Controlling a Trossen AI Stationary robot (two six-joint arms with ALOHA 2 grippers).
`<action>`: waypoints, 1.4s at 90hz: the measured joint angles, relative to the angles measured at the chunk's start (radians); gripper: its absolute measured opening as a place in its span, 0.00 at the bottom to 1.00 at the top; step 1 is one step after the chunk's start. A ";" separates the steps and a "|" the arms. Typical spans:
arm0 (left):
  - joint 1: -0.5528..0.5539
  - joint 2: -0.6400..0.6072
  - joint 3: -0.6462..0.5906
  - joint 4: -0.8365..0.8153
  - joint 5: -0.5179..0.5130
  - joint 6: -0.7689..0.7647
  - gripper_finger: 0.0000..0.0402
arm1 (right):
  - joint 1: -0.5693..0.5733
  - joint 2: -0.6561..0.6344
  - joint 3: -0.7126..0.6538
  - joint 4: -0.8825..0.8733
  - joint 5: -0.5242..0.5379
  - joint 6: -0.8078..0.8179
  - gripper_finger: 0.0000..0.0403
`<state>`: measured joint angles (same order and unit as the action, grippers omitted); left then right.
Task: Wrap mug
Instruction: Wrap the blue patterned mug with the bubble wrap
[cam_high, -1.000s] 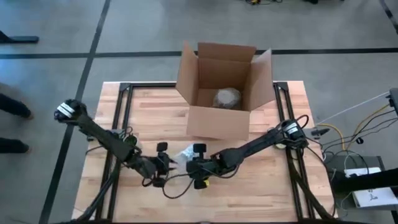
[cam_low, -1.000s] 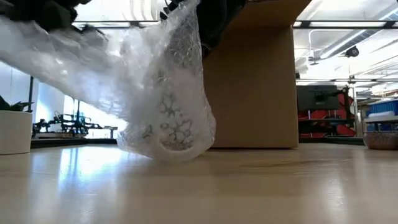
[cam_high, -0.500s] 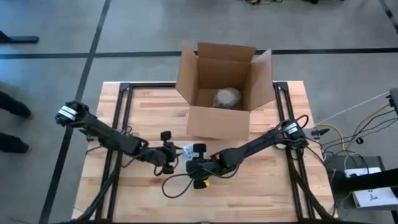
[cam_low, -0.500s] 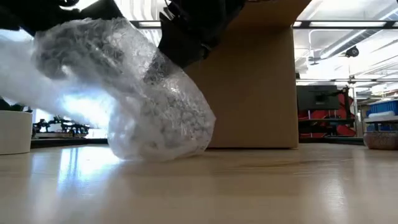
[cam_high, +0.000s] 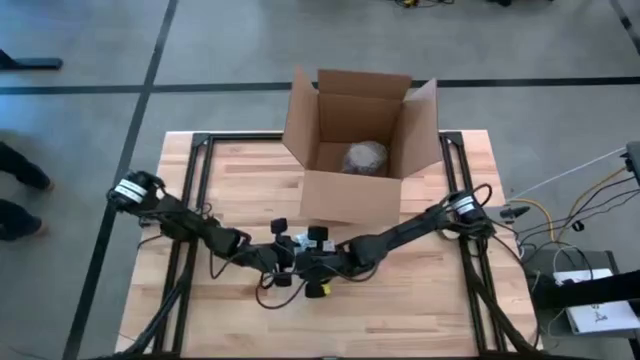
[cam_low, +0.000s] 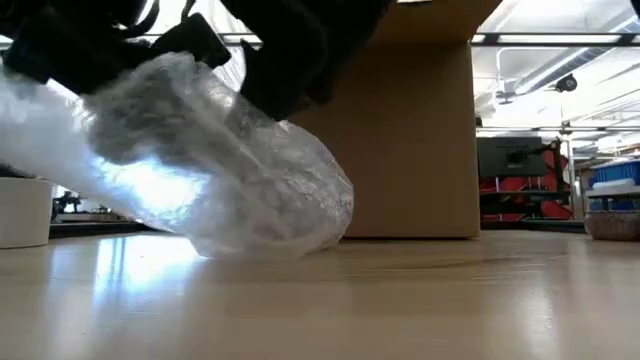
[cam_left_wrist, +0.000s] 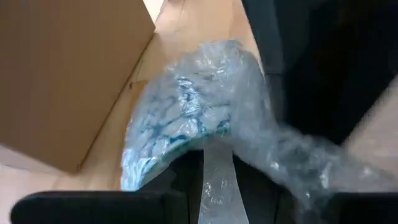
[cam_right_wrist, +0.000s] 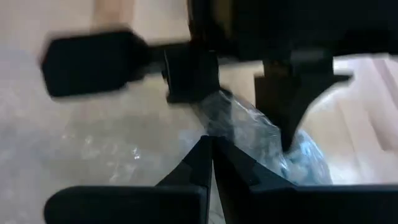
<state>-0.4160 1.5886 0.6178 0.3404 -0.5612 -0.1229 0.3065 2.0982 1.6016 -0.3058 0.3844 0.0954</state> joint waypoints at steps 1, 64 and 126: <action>0.000 0.002 0.000 0.000 -0.001 -0.002 0.19 | 0.000 0.001 0.000 0.000 0.000 0.000 0.00; -0.081 -0.071 0.002 -0.089 -0.078 -0.001 0.27 | -0.007 0.000 0.005 -0.054 0.096 0.079 0.00; -0.108 -0.112 0.003 -0.116 -0.126 0.008 0.38 | -0.013 0.000 0.087 -0.205 0.062 0.092 0.33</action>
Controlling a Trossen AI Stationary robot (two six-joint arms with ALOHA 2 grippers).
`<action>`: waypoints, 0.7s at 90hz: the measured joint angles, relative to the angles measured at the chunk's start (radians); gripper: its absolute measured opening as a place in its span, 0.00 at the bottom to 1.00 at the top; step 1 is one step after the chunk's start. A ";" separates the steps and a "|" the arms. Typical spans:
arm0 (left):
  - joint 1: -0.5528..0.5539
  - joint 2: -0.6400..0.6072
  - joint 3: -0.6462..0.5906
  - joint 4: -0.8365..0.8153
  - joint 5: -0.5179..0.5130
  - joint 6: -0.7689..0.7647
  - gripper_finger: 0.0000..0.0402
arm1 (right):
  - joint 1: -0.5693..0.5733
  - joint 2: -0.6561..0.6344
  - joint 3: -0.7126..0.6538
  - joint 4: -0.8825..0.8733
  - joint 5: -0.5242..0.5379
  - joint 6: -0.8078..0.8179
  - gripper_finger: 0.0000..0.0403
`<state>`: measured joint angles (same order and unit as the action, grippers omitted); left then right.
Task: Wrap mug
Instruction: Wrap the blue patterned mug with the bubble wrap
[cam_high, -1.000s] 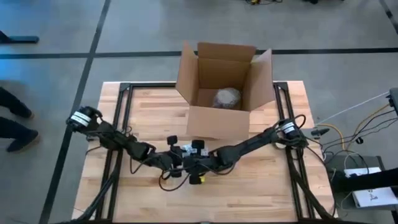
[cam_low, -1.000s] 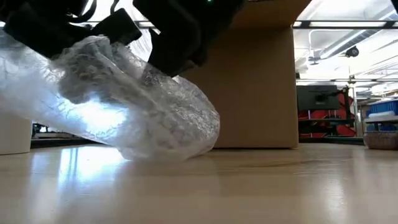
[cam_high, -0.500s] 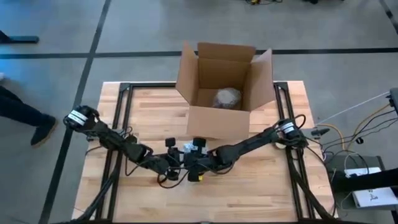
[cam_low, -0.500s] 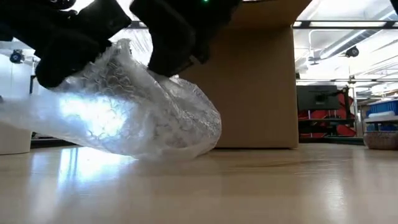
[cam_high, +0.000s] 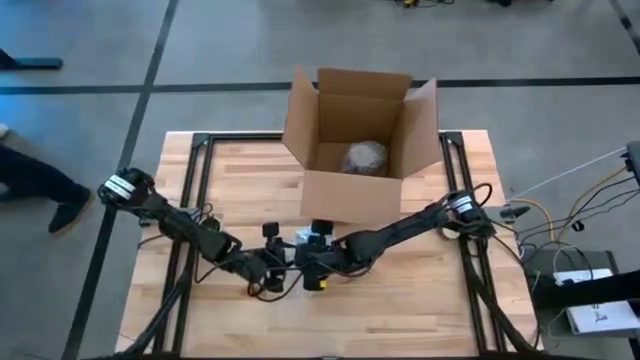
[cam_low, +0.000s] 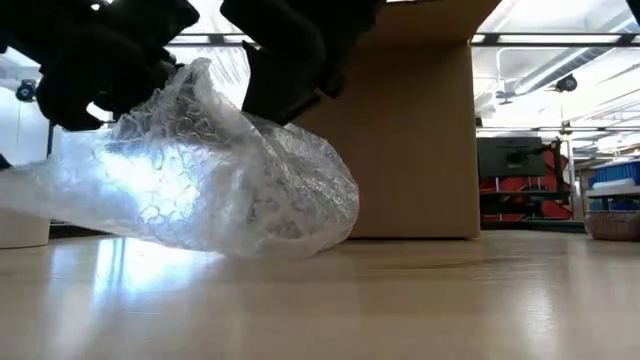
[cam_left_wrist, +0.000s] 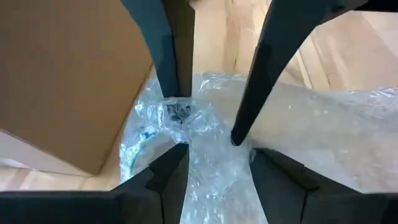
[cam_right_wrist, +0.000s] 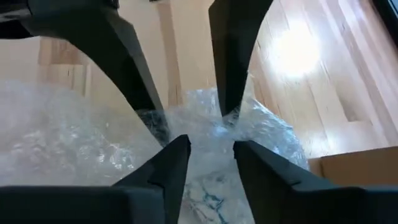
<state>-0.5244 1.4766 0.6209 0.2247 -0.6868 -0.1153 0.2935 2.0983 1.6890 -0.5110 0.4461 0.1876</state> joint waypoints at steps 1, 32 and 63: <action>0.000 0.001 0.000 0.000 -0.005 0.002 0.38 | 0.000 0.000 0.000 0.000 0.000 -0.002 0.34; -0.021 0.006 0.000 -0.001 -0.041 0.038 0.38 | 0.000 -0.004 0.095 -0.134 -0.009 0.120 0.43; -0.065 0.002 -0.001 -0.031 -0.116 0.053 0.33 | 0.008 -0.005 0.240 -0.378 -0.079 0.181 0.38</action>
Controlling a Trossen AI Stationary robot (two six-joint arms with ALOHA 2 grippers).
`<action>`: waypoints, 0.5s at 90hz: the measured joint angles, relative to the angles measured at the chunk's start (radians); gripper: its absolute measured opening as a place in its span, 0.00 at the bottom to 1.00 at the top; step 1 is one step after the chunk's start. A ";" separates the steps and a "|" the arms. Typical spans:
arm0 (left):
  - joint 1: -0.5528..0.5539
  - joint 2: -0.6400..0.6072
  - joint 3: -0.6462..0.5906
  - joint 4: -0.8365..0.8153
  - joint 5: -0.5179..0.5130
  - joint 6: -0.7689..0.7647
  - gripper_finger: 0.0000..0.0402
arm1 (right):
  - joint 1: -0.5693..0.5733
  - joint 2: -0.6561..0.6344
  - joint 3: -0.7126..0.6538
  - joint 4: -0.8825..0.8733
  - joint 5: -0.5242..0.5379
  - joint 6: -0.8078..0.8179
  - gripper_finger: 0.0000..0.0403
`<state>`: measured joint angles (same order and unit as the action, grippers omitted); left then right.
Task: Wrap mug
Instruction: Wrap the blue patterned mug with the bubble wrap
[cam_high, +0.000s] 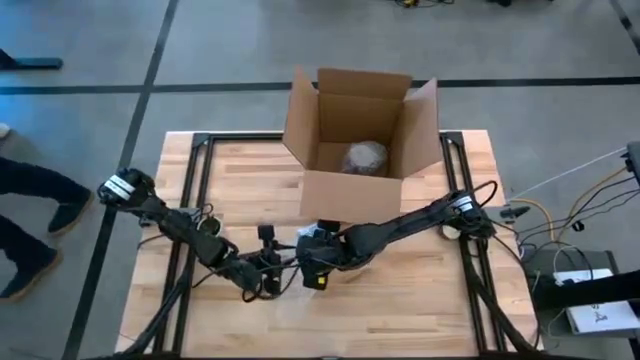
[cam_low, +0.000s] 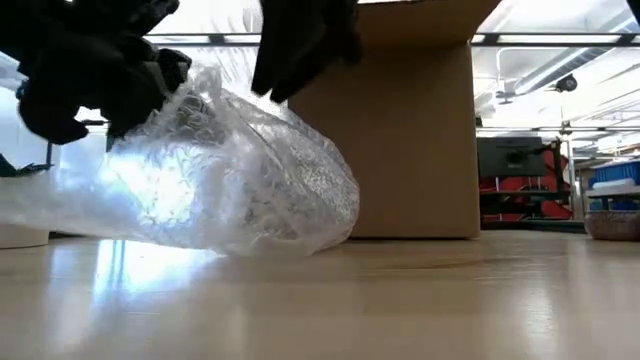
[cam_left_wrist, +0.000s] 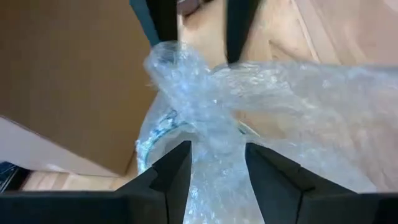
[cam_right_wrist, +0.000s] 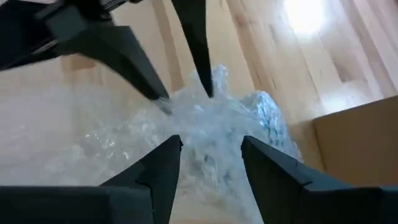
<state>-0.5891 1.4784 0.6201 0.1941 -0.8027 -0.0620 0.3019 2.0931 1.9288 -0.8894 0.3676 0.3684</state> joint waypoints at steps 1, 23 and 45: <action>0.000 0.000 0.000 -0.002 0.000 0.000 0.33 | 0.001 0.000 0.005 -0.010 0.000 -0.006 0.37; -0.028 -0.022 -0.001 -0.089 0.000 -0.029 0.30 | 0.001 0.005 -0.032 0.019 0.026 -0.168 0.27; -0.088 -0.075 -0.001 -0.213 0.000 -0.115 0.28 | -0.008 0.071 -0.047 0.097 0.025 -0.236 0.15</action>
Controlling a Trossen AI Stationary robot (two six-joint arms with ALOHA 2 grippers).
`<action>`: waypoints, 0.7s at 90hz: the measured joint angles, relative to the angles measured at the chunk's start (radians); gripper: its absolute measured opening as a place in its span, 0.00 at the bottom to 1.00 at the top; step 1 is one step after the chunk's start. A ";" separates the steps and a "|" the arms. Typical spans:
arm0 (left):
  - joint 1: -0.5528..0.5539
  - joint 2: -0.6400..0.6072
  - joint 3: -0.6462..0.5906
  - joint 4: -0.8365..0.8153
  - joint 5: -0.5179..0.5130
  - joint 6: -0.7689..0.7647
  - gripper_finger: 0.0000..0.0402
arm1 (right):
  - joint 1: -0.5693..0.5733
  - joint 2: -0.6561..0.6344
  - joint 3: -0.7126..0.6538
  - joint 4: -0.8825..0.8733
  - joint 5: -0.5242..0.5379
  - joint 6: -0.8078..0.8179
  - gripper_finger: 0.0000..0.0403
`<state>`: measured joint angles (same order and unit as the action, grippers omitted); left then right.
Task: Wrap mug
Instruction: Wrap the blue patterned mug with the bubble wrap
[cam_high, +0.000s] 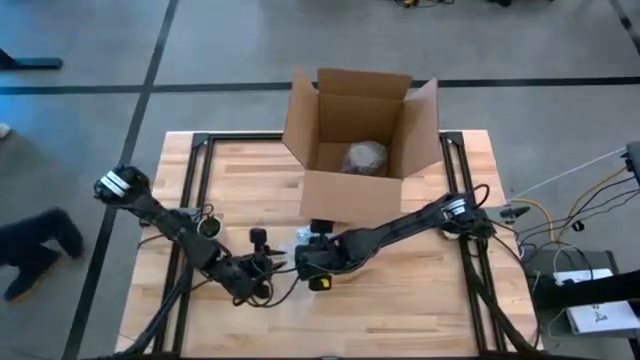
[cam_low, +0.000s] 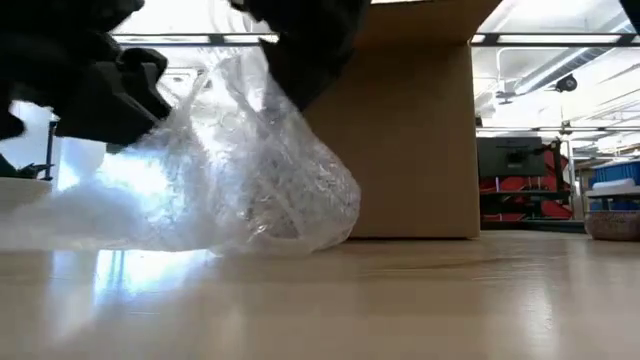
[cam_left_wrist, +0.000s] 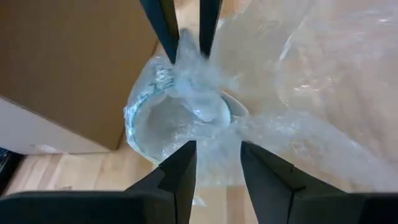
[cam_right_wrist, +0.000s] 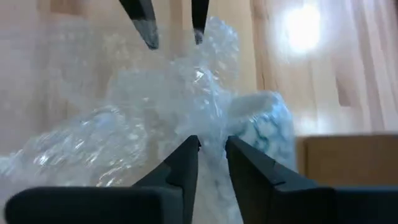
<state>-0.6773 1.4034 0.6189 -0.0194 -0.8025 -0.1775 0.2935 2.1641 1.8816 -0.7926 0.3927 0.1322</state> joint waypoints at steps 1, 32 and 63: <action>-0.002 -0.004 0.000 -0.004 0.000 0.000 0.28 | 0.000 0.002 0.000 0.007 0.000 -0.004 0.14; 0.010 -0.033 0.000 -0.034 -0.043 -0.012 0.25 | -0.017 0.029 0.000 0.069 0.014 -0.080 0.05; 0.014 0.001 0.000 0.062 -0.109 -0.045 0.24 | -0.067 0.029 0.002 0.080 0.026 -0.062 0.16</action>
<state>-0.6632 1.4046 0.6186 0.0425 -0.9114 -0.2221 0.2266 2.1933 1.8834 -0.7127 0.4189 0.0699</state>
